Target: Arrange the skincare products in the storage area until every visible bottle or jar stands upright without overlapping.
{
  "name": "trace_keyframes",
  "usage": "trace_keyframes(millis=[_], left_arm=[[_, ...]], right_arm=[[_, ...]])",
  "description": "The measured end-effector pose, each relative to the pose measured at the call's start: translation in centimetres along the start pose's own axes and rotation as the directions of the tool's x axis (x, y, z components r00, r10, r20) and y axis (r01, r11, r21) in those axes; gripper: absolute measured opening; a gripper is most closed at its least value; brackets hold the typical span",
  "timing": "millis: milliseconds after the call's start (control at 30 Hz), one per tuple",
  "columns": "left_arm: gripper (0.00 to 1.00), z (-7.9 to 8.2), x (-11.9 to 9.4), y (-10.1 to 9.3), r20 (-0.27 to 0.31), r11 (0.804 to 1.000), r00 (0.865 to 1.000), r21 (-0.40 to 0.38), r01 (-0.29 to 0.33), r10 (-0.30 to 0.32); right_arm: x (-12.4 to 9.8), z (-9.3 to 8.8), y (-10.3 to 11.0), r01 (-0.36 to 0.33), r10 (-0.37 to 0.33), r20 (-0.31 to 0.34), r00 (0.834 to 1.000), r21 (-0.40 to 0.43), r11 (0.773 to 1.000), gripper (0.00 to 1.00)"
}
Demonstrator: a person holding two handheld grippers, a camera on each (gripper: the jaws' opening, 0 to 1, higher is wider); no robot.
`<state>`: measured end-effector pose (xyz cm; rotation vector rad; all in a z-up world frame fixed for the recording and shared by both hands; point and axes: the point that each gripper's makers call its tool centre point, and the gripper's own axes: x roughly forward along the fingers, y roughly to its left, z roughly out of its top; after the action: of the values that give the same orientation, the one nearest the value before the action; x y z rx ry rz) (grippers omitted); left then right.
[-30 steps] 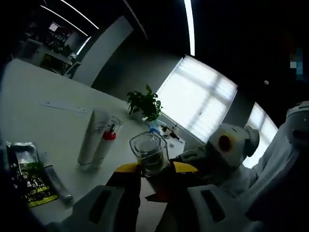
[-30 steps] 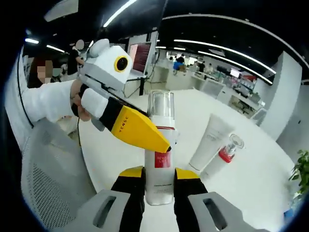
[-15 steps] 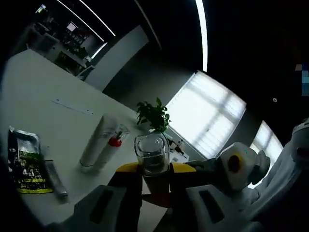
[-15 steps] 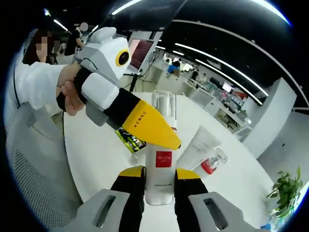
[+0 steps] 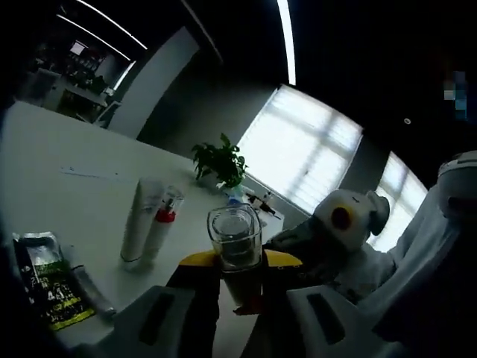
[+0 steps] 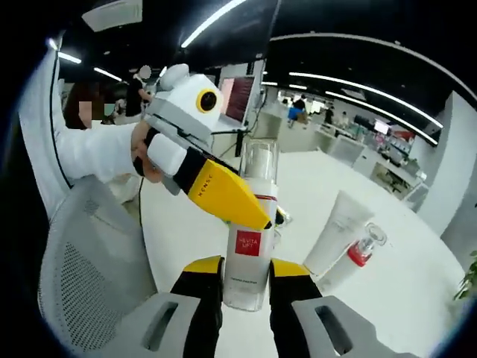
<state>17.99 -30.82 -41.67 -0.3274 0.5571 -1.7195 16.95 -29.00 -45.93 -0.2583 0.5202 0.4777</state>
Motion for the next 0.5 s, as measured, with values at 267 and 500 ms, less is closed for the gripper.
trace_keyframes(millis=[267,500], left_arm=[[0.15,-1.2,-0.3,-2.2,-0.138,0.979,0.985,0.16,0.129,-0.107],[0.15,-1.9,-0.3,-4.1,-0.192,0.948,0.964,0.224,0.227,-0.185]], right_arm=[[-0.7,-0.8,1.7,-0.202,0.202,0.024,0.979,0.024,0.979,0.17],[-1.5,-1.1,3.5,-0.385,0.38,0.081,0.921,0.069,0.92,0.17]])
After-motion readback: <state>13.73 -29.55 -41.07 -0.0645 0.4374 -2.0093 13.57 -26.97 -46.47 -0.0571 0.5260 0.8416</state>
